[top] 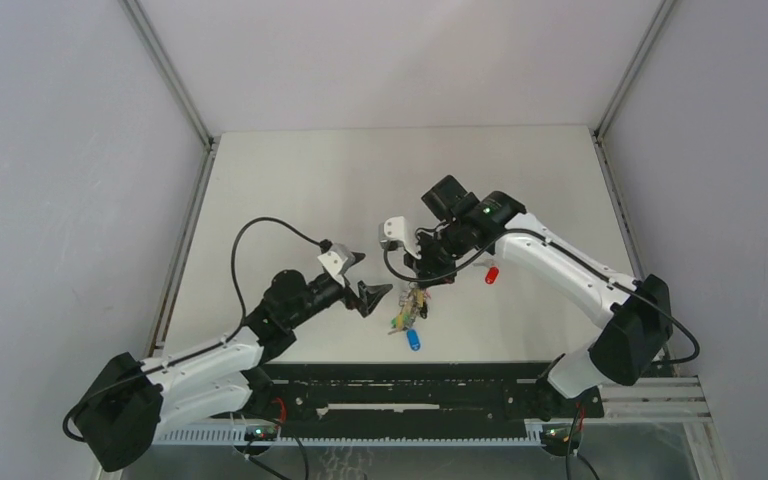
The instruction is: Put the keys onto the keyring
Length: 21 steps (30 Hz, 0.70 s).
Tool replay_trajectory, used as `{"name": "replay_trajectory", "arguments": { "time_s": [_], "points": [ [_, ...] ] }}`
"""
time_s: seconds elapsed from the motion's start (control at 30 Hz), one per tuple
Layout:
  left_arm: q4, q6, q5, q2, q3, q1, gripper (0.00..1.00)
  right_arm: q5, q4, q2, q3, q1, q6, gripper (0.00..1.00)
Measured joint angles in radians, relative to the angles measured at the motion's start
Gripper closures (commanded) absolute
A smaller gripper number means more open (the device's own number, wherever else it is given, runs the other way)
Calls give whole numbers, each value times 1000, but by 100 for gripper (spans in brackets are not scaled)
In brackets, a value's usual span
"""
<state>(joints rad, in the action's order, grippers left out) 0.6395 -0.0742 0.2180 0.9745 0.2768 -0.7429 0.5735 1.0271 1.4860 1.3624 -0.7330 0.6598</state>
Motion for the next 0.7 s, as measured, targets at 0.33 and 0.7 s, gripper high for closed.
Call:
{"name": "replay_trajectory", "arguments": {
  "time_s": [0.33, 0.7],
  "points": [
    [-61, 34, -206, -124, -5, 0, 0, -210, 208, 164, 235, -101, -5, 100],
    [149, -23, -46, 25, -76, 0, 14, -275, 310, 267, 323, -130, -20, 100]
  ]
}}
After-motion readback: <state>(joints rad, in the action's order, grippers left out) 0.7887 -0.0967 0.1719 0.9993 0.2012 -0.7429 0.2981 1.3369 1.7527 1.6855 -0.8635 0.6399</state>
